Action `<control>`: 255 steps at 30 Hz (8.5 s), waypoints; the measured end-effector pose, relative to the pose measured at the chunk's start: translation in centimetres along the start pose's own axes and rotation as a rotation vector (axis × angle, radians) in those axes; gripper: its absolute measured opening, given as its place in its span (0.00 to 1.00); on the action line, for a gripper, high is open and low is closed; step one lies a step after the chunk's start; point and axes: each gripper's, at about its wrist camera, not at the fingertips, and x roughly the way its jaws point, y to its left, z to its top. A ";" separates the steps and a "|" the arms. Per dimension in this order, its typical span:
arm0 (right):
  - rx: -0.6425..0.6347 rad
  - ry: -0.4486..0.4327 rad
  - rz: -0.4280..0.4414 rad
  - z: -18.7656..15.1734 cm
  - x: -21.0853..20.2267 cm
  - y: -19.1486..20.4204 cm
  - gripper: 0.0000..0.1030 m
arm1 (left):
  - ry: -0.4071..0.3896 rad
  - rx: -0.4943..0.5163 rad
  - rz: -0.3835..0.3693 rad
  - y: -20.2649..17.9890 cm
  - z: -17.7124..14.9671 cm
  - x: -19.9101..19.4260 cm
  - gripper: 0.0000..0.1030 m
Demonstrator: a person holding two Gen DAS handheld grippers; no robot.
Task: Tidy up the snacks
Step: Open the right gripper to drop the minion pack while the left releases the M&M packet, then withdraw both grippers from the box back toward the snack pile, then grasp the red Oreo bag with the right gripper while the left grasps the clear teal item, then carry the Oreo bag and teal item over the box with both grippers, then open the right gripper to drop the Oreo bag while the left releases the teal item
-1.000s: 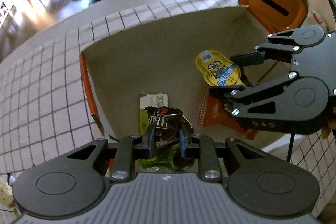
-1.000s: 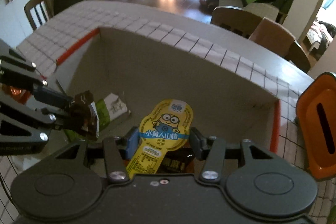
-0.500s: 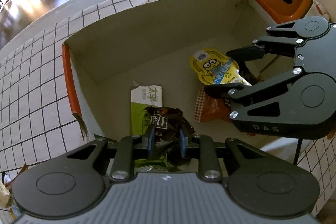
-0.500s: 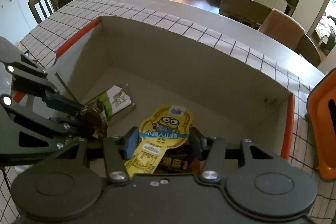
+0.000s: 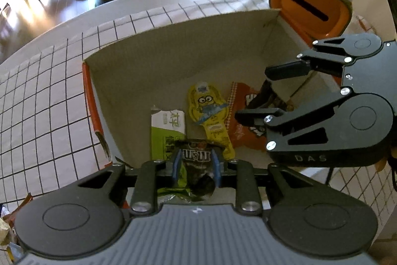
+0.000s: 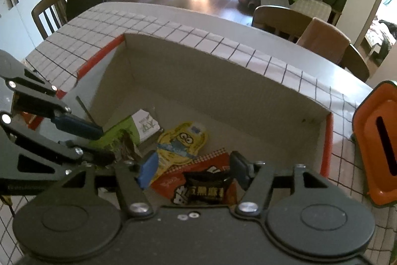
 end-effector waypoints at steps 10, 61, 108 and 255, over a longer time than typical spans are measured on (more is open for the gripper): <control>0.038 -0.059 -0.026 0.1 -3.3 1.3 0.70 | -0.078 0.015 -0.033 0.3 -1.4 -3.5 0.30; 0.247 -0.311 0.072 0.1 -10.0 24.8 1.00 | -0.362 -0.064 0.048 20.6 -21.1 -20.6 0.84; 0.280 0.067 0.147 7.3 11.3 28.4 0.58 | 0.017 0.051 0.062 22.5 -26.3 -7.1 0.28; 0.305 -0.099 -0.109 -3.6 -7.0 0.0 0.73 | -0.099 -0.071 0.105 0.4 -1.1 -3.3 0.31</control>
